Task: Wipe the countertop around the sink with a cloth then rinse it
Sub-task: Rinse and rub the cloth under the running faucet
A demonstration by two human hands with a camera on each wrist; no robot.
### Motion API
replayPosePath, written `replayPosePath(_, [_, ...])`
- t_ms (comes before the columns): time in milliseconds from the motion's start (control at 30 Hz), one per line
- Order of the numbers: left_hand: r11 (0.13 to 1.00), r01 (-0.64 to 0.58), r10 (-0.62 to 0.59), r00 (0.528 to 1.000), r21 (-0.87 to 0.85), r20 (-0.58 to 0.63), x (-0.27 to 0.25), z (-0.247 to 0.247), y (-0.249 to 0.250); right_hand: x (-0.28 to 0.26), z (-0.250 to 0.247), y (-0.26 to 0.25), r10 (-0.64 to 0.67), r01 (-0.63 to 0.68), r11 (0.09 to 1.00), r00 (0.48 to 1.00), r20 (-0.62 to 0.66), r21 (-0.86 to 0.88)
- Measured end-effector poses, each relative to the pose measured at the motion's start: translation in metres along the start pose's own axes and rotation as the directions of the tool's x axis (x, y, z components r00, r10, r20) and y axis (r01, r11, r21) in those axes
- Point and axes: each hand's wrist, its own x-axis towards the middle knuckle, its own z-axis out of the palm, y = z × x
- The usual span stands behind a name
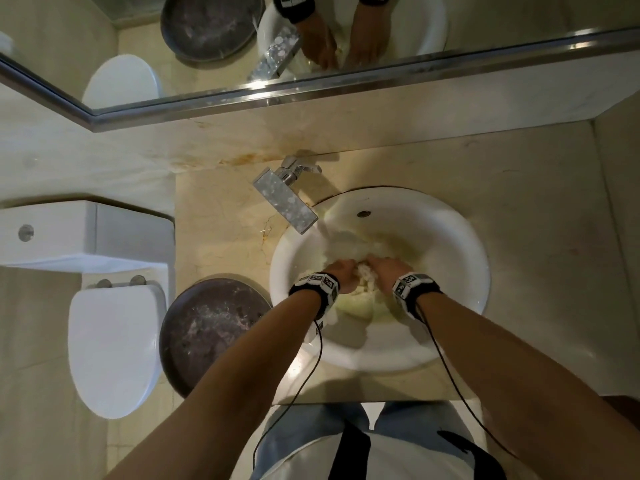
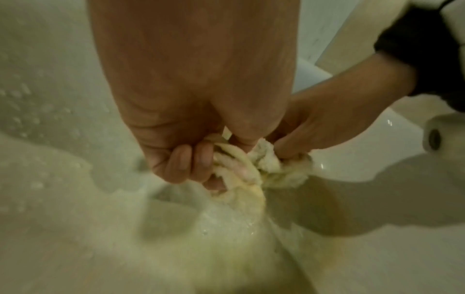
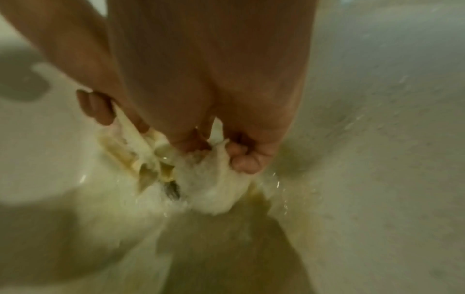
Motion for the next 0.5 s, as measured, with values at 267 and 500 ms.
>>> replayPosePath(267, [0.981,0.169,-0.18,0.978,-0.099,-0.108,-0.016,-0.031,-0.005,0.0,-0.04,0.036,0.128,-0.115,0.991,0.965,-0.229,0.069])
replayPosePath(500, [0.99,0.035,-0.015,0.989,0.133,-0.145,-0.006,0.019,0.004,0.003,0.007,0.016,-0.026,0.015,0.991,0.996,-0.087,-0.129])
